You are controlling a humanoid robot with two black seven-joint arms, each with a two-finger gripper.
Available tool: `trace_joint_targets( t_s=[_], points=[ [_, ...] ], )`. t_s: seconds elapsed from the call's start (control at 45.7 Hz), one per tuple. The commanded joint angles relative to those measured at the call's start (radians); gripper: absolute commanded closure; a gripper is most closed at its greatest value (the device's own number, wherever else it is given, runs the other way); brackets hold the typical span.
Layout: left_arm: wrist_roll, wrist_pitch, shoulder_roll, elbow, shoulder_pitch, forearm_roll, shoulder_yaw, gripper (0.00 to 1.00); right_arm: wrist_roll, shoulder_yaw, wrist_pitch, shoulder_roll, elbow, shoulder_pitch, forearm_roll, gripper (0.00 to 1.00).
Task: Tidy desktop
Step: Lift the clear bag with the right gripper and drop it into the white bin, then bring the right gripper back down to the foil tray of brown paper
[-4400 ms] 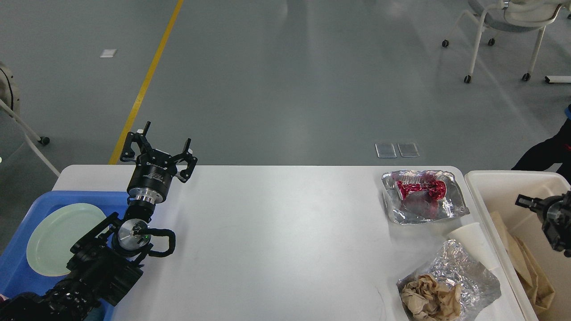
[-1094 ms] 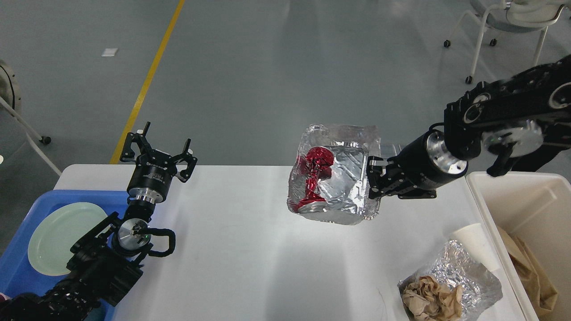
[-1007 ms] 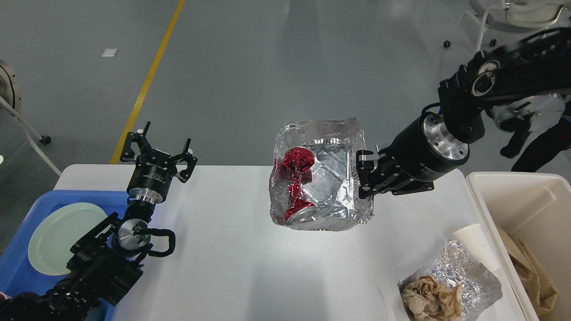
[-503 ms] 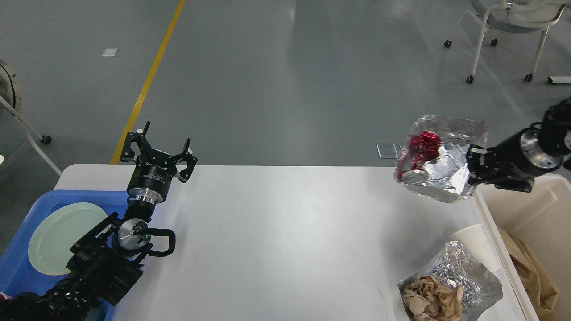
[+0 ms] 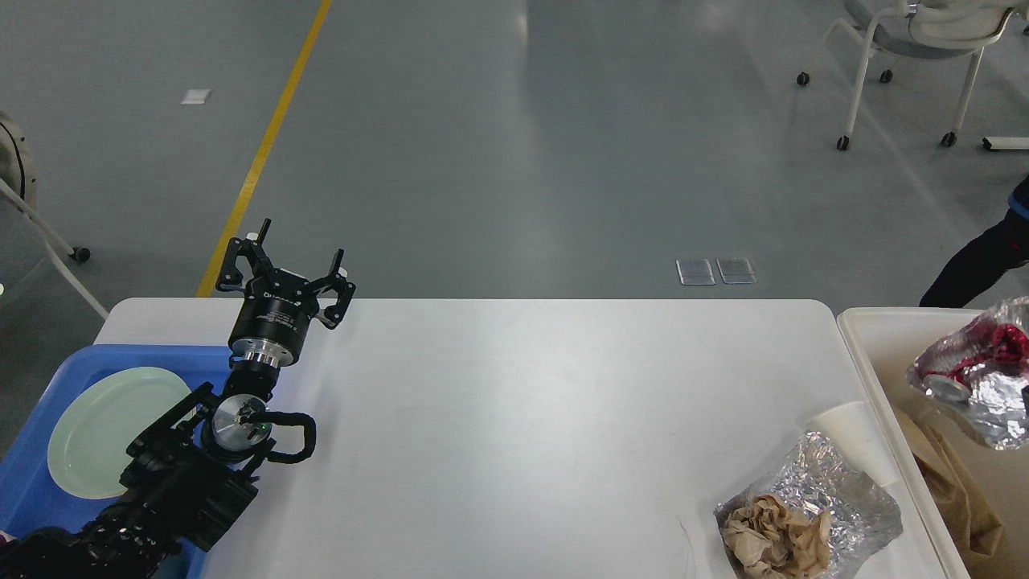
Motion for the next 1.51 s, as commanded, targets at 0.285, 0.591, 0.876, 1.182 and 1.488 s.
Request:
trace_joint_targets(
  t_s=[0.285, 0.591, 0.876, 1.182, 1.488],
  points=[
    [0.000, 0.000, 0.000, 0.001, 0.000, 0.000, 0.001, 0.01, -0.005, 0.080, -0.325, 0.169, -0.062, -0.075, 0.003, 0.00],
    [0.000, 0.000, 0.000, 0.000, 0.000, 0.000, 0.001, 0.01, -0.028, -0.012, -0.100, 0.102, 0.012, 0.261, -0.033, 0.00],
    [0.000, 0.000, 0.000, 0.001, 0.000, 0.000, 0.002, 0.01, -0.022, -0.461, 0.058, -0.031, 0.897, 1.039, -0.101, 0.00],
    [0.000, 0.000, 0.000, 0.001, 0.000, 0.000, 0.002, 0.01, -0.018, -0.546, 0.052, 0.138, 1.642, 1.488, -0.201, 0.00],
    [0.000, 0.000, 0.000, 0.001, -0.001, 0.000, 0.002, 0.01, -0.016, -0.670, -0.050, 0.132, 1.639, 1.300, -0.193, 0.00]
  ],
)
